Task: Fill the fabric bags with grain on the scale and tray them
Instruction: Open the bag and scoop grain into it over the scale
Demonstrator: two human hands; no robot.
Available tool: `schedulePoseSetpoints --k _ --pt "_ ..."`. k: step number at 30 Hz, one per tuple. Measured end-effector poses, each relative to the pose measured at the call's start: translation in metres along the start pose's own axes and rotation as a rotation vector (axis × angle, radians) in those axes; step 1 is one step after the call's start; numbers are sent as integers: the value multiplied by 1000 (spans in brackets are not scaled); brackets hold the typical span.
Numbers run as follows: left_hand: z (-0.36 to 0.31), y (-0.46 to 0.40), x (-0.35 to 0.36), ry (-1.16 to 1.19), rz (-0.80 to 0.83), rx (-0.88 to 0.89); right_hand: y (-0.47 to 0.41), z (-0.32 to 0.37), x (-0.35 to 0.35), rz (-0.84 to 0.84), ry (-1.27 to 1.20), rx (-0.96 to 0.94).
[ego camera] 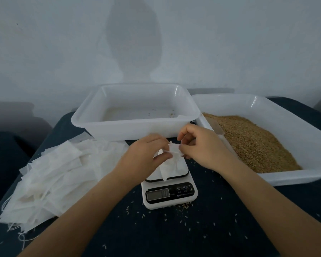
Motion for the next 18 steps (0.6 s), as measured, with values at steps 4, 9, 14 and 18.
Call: schedulePoseSetpoints --k 4,9,14,18 --pt "2 -5 1 13 -27 -64 -2 2 -10 116 -81 73" --pt "0 -11 2 1 -49 -79 -28 -17 -59 -131 -2 278" --pt "-3 -17 6 42 -23 -86 -59 -48 -74 -58 610 575" --pt "-5 -18 9 29 -49 -76 -64 -55 -67 140 779 699"
Point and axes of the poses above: each hand's wrist, its own y-axis away from the middle knuckle, its own x-axis out of the palm, z = x × y, the point moved 1 cm from there along -y, towards the middle knuckle, and after that the axes turned 13 degrees about x, right-handed, at the moved point
